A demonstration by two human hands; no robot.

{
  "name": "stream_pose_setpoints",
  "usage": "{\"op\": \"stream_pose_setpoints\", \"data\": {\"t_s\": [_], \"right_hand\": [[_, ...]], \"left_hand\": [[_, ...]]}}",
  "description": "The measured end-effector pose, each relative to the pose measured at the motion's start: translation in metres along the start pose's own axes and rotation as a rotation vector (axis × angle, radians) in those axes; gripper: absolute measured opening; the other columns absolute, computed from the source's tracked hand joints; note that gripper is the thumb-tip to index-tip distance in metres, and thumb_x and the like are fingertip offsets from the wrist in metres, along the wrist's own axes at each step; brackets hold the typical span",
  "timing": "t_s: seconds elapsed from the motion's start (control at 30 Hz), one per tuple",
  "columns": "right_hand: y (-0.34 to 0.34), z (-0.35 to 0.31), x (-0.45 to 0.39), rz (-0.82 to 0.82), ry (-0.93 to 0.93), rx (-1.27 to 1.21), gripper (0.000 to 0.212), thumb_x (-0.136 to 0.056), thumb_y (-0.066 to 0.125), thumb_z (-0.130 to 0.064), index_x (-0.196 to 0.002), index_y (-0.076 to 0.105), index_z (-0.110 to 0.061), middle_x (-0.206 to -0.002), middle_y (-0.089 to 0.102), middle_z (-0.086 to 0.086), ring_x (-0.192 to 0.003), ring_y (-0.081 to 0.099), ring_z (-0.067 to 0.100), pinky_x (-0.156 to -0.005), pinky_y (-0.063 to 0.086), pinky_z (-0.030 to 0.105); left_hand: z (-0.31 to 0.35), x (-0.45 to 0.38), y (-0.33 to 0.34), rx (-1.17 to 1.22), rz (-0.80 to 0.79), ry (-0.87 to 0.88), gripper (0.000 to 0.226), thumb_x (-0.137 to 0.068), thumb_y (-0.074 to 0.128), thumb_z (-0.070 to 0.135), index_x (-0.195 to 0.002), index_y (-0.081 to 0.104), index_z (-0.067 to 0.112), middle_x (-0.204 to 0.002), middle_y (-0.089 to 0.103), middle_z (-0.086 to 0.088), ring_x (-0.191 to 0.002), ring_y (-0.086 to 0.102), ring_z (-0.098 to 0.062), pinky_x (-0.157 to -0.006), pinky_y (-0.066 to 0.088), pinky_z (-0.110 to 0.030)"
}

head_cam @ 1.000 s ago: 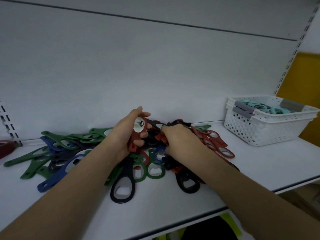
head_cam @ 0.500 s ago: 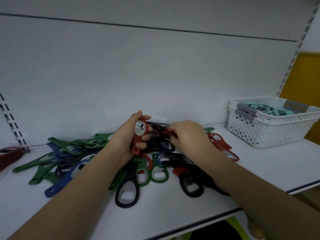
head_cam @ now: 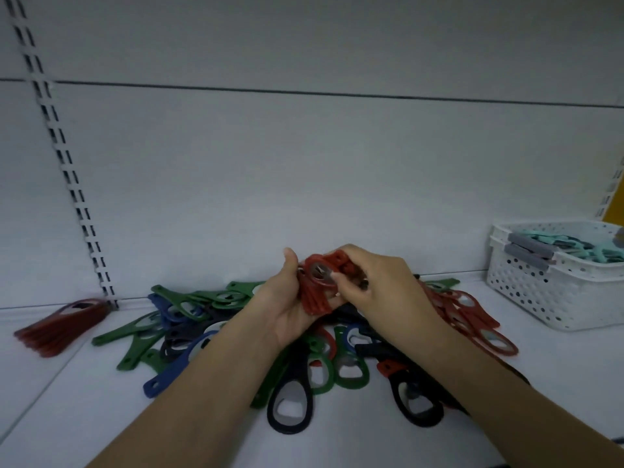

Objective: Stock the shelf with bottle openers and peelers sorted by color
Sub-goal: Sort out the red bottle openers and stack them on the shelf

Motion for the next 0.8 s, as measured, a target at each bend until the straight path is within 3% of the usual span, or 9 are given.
{"op": "stream_pose_setpoints", "data": {"t_s": [0.1, 0.2, 0.3, 0.37, 0.43, 0.5, 0.57, 0.67, 0.8], "right_hand": [[0.006, -0.002, 0.001, -0.021, 0.026, 0.082, 0.011, -0.1, 0.051, -0.034, -0.106, 0.054, -0.026, -0.081, 0.065, -0.006, -0.072, 0.062, 0.014, -0.065, 0.053, 0.042], [0.017, -0.009, 0.001, -0.094, 0.06, 0.185, 0.02, -0.104, 0.043, -0.031, -0.119, 0.047, -0.019, -0.091, 0.062, 0.001, -0.077, 0.061, 0.018, -0.07, 0.053, 0.041], [0.021, -0.016, 0.006, -0.143, 0.092, 0.182, 0.039, -0.105, 0.042, -0.024, -0.142, 0.032, -0.02, -0.099, 0.061, -0.001, -0.079, 0.061, 0.016, -0.071, 0.053, 0.033], [0.012, -0.02, 0.013, -0.125, 0.1, 0.197, 0.052, -0.104, 0.046, -0.027, -0.15, 0.022, -0.021, -0.093, 0.06, -0.004, -0.075, 0.059, 0.013, -0.066, 0.05, 0.029], [-0.005, -0.026, 0.02, -0.072, 0.088, 0.182, 0.042, -0.101, 0.052, -0.032, -0.14, 0.04, -0.022, -0.09, 0.064, -0.006, -0.074, 0.062, 0.01, -0.069, 0.053, 0.026], [-0.025, -0.031, 0.029, 0.028, 0.053, 0.113, 0.021, -0.096, 0.06, -0.033, -0.114, 0.063, -0.023, -0.086, 0.068, -0.011, -0.072, 0.063, 0.004, -0.069, 0.051, 0.017], [-0.046, -0.031, 0.038, 0.165, 0.044, 0.032, 0.011, -0.091, 0.064, -0.032, -0.097, 0.071, -0.026, -0.079, 0.068, -0.016, -0.07, 0.064, 0.0, -0.067, 0.051, 0.011], [-0.057, -0.016, 0.036, 0.258, 0.138, -0.062, 0.015, -0.094, 0.06, -0.027, -0.103, 0.072, -0.027, -0.081, 0.068, -0.014, -0.07, 0.064, -0.001, -0.069, 0.05, 0.009], [-0.042, 0.003, 0.009, 0.227, 0.251, -0.095, 0.028, -0.097, 0.06, -0.017, -0.123, 0.064, -0.028, -0.1, 0.067, -0.011, -0.079, 0.06, -0.011, -0.069, 0.039, -0.006]], "left_hand": [[0.006, -0.004, -0.003, -0.09, 0.01, 0.093, 0.062, -0.094, 0.048, 0.058, -0.128, 0.053, 0.006, -0.108, 0.07, -0.019, -0.086, 0.072, -0.028, -0.067, 0.061, -0.039], [0.007, -0.004, -0.005, -0.154, 0.047, 0.197, 0.056, -0.091, 0.068, 0.035, -0.132, 0.05, 0.001, -0.102, 0.067, -0.016, -0.085, 0.069, -0.025, -0.067, 0.06, -0.036], [0.01, -0.005, -0.009, -0.104, 0.107, 0.26, 0.037, -0.096, 0.062, 0.018, -0.131, 0.052, 0.008, -0.093, 0.065, -0.012, -0.072, 0.066, -0.019, -0.057, 0.057, -0.032], [0.014, -0.005, -0.012, -0.075, 0.129, 0.274, 0.029, -0.098, 0.059, 0.013, -0.126, 0.053, 0.014, -0.091, 0.063, -0.011, -0.069, 0.065, -0.019, -0.054, 0.057, -0.031], [0.018, -0.003, -0.013, -0.045, 0.145, 0.294, 0.022, -0.098, 0.057, 0.011, -0.12, 0.054, 0.015, -0.083, 0.06, -0.01, -0.063, 0.062, -0.017, -0.052, 0.057, -0.03], [0.023, -0.002, -0.015, -0.039, 0.17, 0.335, 0.012, -0.096, 0.058, 0.009, -0.105, 0.053, 0.015, -0.07, 0.057, -0.007, -0.053, 0.056, -0.014, -0.047, 0.052, -0.026], [0.028, 0.0, -0.016, -0.036, 0.179, 0.367, 0.019, -0.093, 0.063, 0.005, -0.098, 0.05, 0.017, -0.066, 0.056, -0.006, -0.047, 0.054, -0.014, -0.042, 0.049, -0.025], [0.025, 0.005, -0.01, 0.026, 0.12, 0.336, 0.031, -0.091, 0.061, -0.004, -0.114, 0.051, 0.014, -0.09, 0.06, -0.017, -0.059, 0.059, -0.019, -0.046, 0.053, -0.026], [0.011, 0.003, -0.001, 0.089, 0.021, 0.194, 0.03, -0.099, 0.051, 0.003, -0.128, 0.052, 0.012, -0.121, 0.059, -0.03, -0.1, 0.069, -0.04, -0.073, 0.062, -0.047]]}}
Point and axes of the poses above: each hand's wrist, its own x-axis away from the middle knuckle, its own y-axis out of the palm, z = x × y, the point moved 7 cm from there along -x, towards the middle knuckle
